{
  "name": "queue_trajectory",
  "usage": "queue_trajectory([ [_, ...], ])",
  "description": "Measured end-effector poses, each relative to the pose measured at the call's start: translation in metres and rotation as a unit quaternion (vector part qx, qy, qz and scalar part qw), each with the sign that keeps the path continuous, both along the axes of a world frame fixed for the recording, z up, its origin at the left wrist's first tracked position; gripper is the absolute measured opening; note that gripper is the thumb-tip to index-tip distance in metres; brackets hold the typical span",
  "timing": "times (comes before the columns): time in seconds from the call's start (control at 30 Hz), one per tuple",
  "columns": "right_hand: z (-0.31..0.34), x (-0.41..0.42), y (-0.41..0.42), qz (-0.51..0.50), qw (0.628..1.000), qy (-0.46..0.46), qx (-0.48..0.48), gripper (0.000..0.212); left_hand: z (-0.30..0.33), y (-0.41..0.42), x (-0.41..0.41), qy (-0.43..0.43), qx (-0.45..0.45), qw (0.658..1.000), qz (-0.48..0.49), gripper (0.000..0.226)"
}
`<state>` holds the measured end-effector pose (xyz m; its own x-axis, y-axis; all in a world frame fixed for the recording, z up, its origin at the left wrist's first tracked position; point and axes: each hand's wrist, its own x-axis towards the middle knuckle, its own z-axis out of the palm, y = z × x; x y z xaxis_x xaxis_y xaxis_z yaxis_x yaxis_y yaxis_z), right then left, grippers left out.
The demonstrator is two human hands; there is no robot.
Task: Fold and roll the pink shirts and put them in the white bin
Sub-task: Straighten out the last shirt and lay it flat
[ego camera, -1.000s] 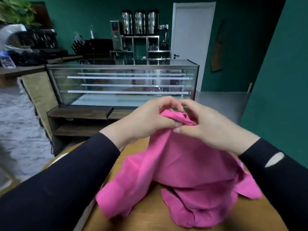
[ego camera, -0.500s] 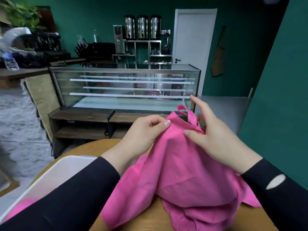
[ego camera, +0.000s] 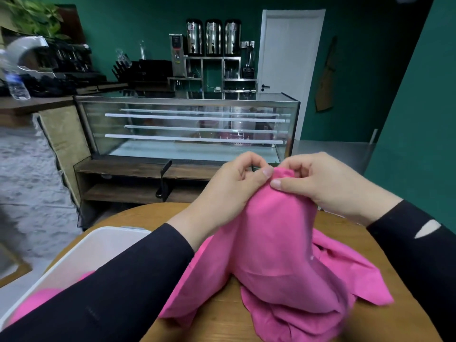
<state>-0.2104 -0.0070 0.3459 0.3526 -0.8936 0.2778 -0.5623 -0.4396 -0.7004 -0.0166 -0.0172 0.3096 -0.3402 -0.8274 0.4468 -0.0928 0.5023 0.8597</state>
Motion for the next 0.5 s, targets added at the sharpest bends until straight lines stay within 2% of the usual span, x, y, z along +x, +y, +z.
queue_trajectory([
  [0.07, 0.003, -0.005, -0.005, -0.080, 0.992, 0.027, -0.089, 0.014, -0.015, -0.004, 0.004, -0.014, 0.041, 0.999, -0.025, 0.019],
  [0.1, 0.006, -0.010, -0.007, -0.125, 0.985, 0.006, -0.121, 0.014, -0.027, -0.005, 0.006, -0.063, 0.033, 0.997, -0.016, 0.022],
  [0.17, 0.014, -0.024, -0.011, -0.203, 0.964, -0.087, -0.146, 0.014, -0.066, -0.009, 0.012, -0.198, -0.002, 0.978, 0.058, 0.018],
  [0.23, 0.019, -0.043, -0.015, -0.263, 0.942, -0.150, -0.146, 0.014, -0.113, -0.015, 0.027, -0.285, 0.032, 0.947, 0.145, 0.024],
  [0.3, 0.024, -0.062, -0.015, -0.309, 0.925, -0.151, -0.161, 0.013, -0.149, -0.019, 0.047, -0.296, 0.096, 0.929, 0.199, 0.021],
  [0.37, 0.024, -0.073, -0.012, -0.340, 0.916, -0.118, -0.179, 0.013, -0.163, -0.023, 0.064, -0.276, 0.118, 0.921, 0.248, 0.015],
  [0.43, 0.022, -0.072, -0.006, -0.317, 0.931, -0.035, -0.178, 0.014, -0.148, -0.027, 0.069, -0.234, 0.085, 0.927, 0.280, 0.019],
  [0.5, 0.018, -0.059, 0.002, -0.223, 0.961, 0.069, -0.148, 0.028, -0.112, -0.029, 0.060, -0.212, 0.019, 0.941, 0.261, 0.022],
])
